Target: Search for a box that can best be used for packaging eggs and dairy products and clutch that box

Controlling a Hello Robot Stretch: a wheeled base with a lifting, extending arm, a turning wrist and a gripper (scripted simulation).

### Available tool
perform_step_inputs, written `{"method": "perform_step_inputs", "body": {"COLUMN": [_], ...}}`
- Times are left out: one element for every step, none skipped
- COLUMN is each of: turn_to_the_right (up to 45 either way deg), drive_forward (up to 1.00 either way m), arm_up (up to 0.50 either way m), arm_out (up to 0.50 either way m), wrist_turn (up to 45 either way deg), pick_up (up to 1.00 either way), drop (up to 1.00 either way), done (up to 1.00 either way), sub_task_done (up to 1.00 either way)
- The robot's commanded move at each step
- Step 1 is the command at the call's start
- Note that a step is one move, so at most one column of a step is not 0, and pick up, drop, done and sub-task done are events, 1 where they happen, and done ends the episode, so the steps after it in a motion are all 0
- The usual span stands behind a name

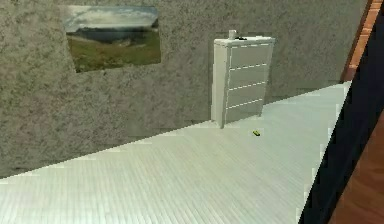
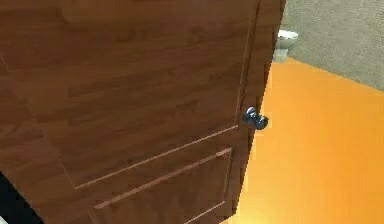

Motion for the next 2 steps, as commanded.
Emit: {"method": "perform_step_inputs", "body": {"turn_to_the_right": [0.0,-45.0], "drive_forward": [0.4,0.0], "arm_up": [0.0,0.0], "arm_out": [0.0,0.0], "wrist_turn": [0.0,0.0], "pick_up": [0.0,0.0], "drop": [0.0,0.0], "done": [0.0,0.0], "sub_task_done": [0.0,0.0]}}
